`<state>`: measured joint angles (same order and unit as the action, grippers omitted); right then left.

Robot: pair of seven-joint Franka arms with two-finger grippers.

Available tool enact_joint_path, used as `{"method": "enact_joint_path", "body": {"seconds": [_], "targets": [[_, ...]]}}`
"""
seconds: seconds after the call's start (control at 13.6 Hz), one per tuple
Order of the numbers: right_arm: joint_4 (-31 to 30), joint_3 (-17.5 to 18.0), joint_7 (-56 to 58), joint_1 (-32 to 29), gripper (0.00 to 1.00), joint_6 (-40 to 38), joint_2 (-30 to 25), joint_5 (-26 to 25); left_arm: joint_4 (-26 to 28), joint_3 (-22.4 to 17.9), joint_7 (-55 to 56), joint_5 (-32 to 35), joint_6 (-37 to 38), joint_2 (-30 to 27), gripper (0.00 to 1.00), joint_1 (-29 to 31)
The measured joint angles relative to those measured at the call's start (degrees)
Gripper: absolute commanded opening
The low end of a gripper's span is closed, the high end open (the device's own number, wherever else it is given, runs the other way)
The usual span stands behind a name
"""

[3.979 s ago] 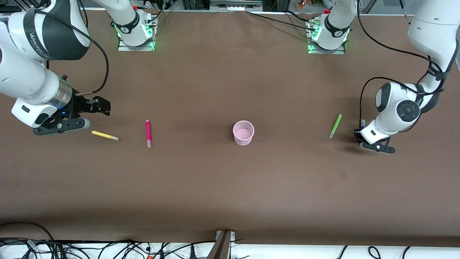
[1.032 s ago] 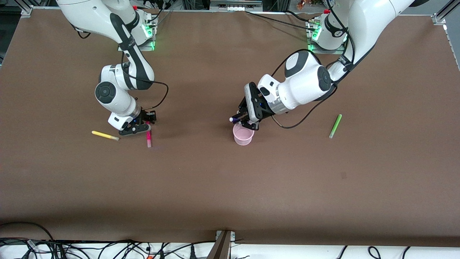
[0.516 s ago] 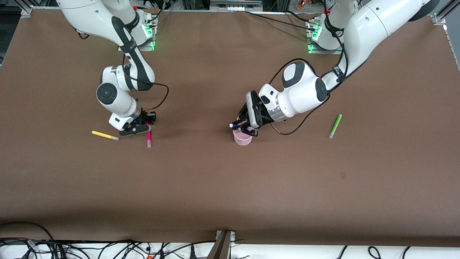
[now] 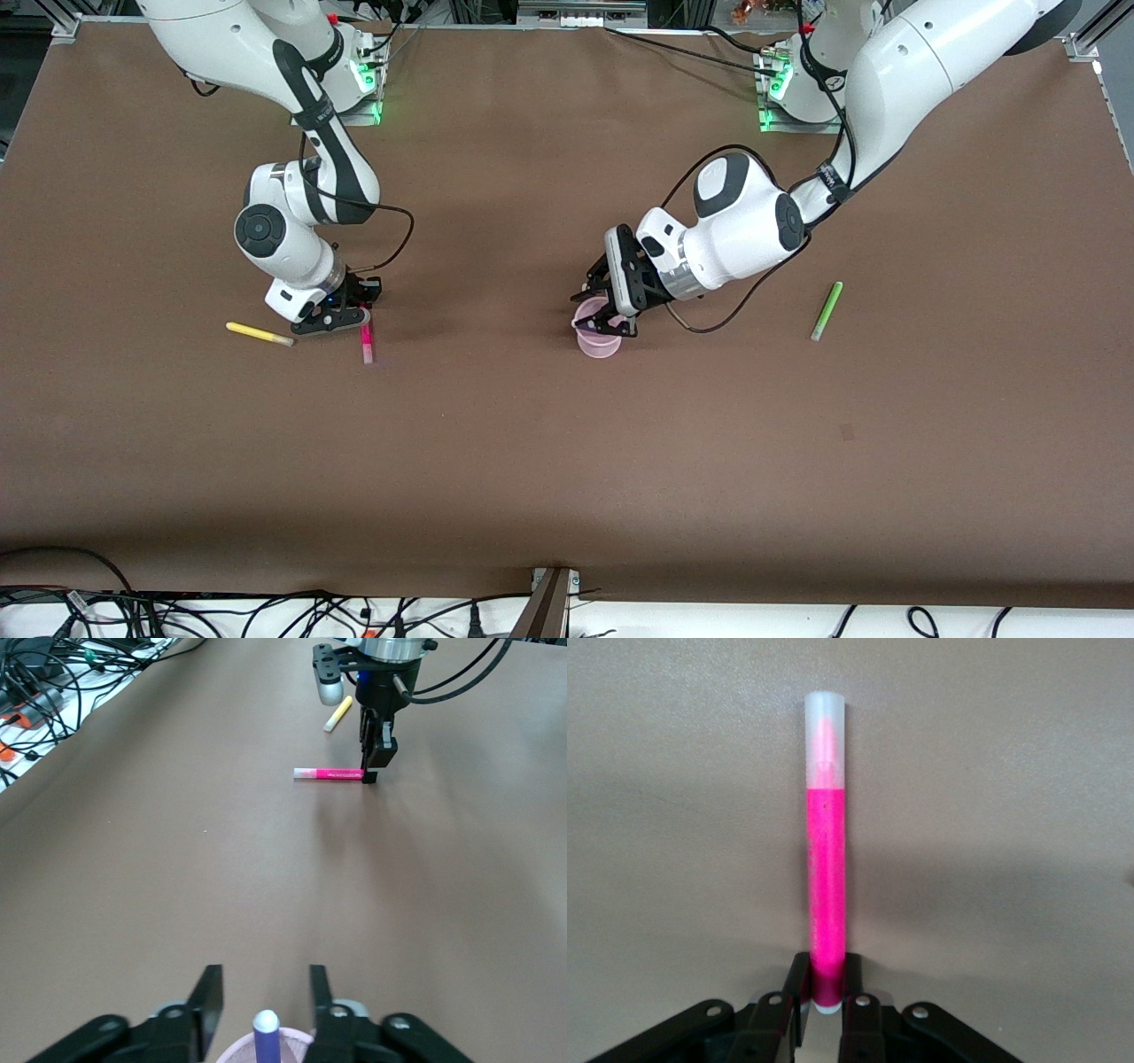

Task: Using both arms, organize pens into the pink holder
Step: 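Open the left gripper to drop the purple marker into the pink cup, then lift the pink marker with the right gripper while the left gripper withdraws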

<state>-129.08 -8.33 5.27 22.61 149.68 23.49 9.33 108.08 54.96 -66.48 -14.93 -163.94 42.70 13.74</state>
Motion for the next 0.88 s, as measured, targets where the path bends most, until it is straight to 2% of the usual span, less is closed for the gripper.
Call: {"method": "enact_joint_path", "body": {"seconds": [0.15,0.29,0.66,0.88], "targets": [[0.35,0.33,-1.18,0.02,0.0,-1.82,-0.18,0.23,-0.16,0.06,1.95,0.0,1.06,0.0,1.0,0.22],[1.63,1.53,-3.51,0.08,0.0,-5.45,-0.75,0.61,-1.28,0.23,5.48,-0.01,6.93,-0.04,1.0,1.1],[8.03,2.88,-9.99,0.19,0.0,-18.13,-2.4,0.94,-12.34,0.01,15.68,-0.01,36.83,-1.45,1.0,5.8],[14.78,3.12,-13.08,0.32,0.0,-28.13,-2.49,4.89,-18.92,-1.91,21.73,2.49,51.93,-2.44,1.0,6.75]]}}
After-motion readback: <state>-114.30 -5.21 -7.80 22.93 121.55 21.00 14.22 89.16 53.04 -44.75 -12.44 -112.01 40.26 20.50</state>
